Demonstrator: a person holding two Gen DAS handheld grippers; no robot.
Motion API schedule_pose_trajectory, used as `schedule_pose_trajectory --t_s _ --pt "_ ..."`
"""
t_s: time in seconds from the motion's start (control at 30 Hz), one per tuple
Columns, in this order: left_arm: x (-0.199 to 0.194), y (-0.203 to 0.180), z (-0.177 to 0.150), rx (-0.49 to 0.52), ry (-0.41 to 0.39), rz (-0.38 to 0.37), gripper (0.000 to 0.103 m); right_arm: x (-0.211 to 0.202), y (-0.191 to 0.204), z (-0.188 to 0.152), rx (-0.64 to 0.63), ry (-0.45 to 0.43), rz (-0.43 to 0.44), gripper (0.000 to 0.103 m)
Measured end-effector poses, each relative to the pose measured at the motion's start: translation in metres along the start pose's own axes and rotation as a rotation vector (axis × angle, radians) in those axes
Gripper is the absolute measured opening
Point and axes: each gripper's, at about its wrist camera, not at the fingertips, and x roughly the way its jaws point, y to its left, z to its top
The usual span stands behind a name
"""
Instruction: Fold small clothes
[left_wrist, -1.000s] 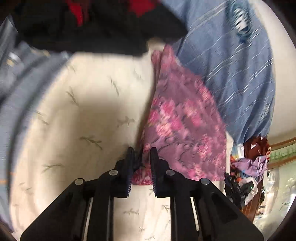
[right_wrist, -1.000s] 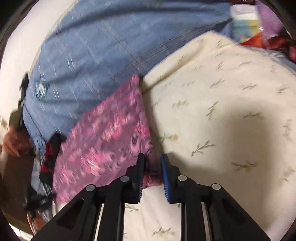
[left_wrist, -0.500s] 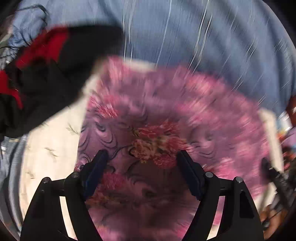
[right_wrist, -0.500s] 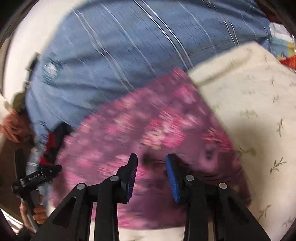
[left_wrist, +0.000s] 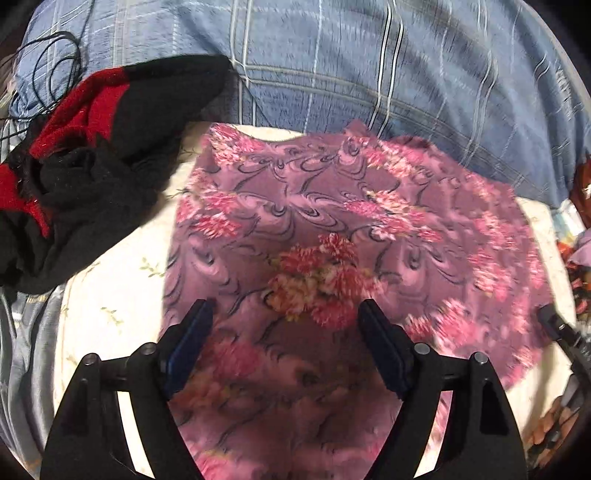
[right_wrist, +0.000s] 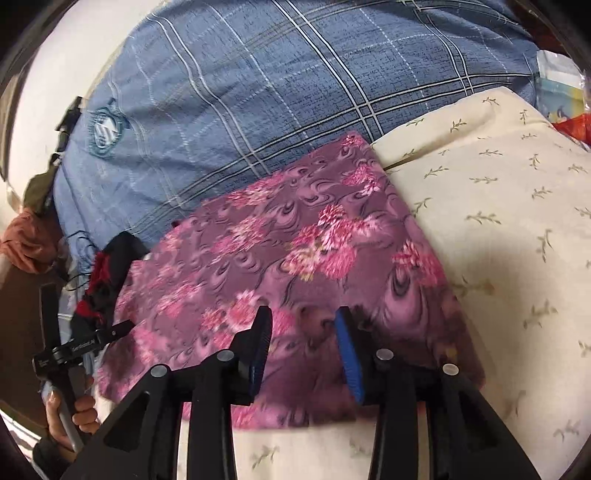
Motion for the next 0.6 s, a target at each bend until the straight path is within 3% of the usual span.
schedule_pose_trajectory --t_s 0.13,0.23,0.27,0.3,0.37,0.5,0.6 --pt "-0.026 0.03 -0.016 -0.048 -0.037 -0.028 0.082 -0.013 -0.005 -0.016 -0.064 0.013 -0.008 0.045" --pt "-0.007 0.054 -0.034 -0.079 0.064 0.014 0.082 -0.014 -0.011 -0.026 -0.095 0.01 -0.007 0.045" --pt "-0.002 0.062 -0.041 -0.094 0.092 -0.003 0.082 -0.013 -0.009 -0.025 -0.102 0.014 -0.019 0.045" --pt "-0.004 0.067 -0.045 -0.097 0.069 -0.025 0.082 -0.012 -0.006 -0.025 -0.105 0.018 -0.037 0.046" --pt "-0.011 0.066 -0.046 -0.082 0.071 -0.01 0.081 -0.012 0.002 -0.023 -0.108 0.03 -0.075 0.046" --pt "-0.032 0.07 -0.042 -0.071 0.051 -0.055 0.081 -0.027 0.001 -0.018 -0.076 -0.006 -0.074 0.047" --pt "-0.046 0.079 -0.023 -0.113 0.029 -0.087 0.081 -0.034 -0.012 0.0 -0.026 -0.039 -0.088 0.056"
